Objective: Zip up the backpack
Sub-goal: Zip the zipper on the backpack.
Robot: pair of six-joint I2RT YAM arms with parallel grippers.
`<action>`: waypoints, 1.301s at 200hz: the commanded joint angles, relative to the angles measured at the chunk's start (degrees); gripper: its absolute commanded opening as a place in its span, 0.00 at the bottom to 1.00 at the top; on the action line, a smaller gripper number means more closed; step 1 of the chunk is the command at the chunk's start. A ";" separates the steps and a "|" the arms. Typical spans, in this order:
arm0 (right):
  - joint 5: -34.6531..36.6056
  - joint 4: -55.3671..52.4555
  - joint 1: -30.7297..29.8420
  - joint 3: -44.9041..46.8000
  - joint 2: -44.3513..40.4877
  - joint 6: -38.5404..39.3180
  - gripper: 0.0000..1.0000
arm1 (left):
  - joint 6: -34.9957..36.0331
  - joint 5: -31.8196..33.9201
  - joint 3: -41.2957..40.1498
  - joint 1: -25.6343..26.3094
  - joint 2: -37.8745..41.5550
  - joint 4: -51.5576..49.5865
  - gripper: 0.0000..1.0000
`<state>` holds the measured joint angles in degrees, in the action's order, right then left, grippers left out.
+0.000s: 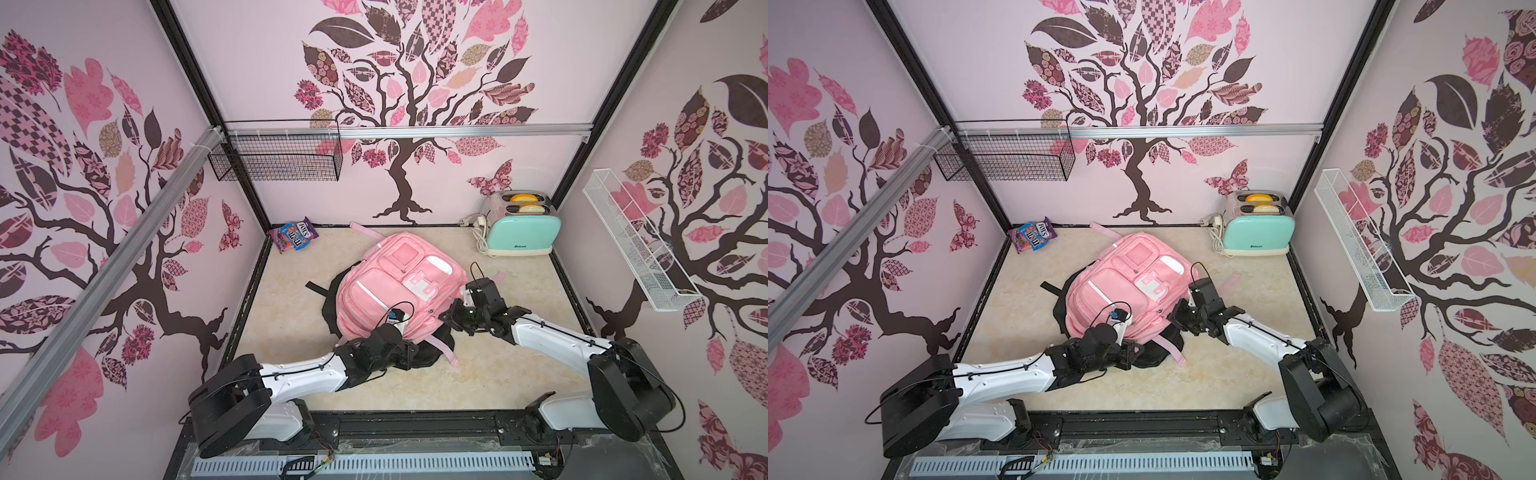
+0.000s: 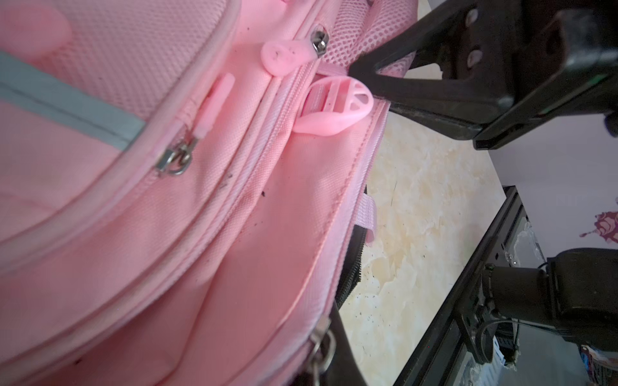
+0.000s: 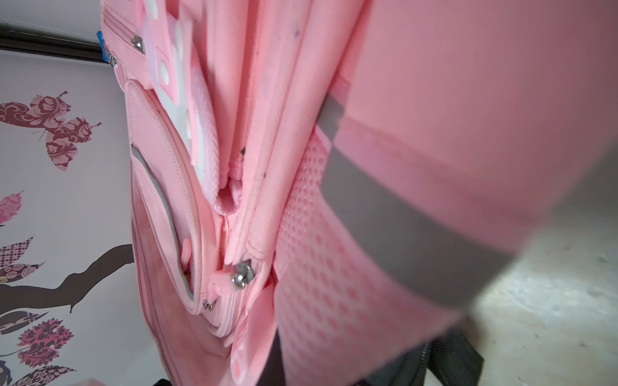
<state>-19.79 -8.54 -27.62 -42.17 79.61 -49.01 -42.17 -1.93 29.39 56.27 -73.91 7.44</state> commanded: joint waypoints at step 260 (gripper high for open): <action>1.53 -9.35 3.66 -4.98 -6.51 7.38 0.63 | -0.22 -2.48 -1.35 -1.69 -2.47 4.64 0.00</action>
<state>-17.56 -20.25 -23.79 -50.85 76.49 -37.06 -42.19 -2.11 27.75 54.52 -75.55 8.03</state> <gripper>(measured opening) 0.623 0.074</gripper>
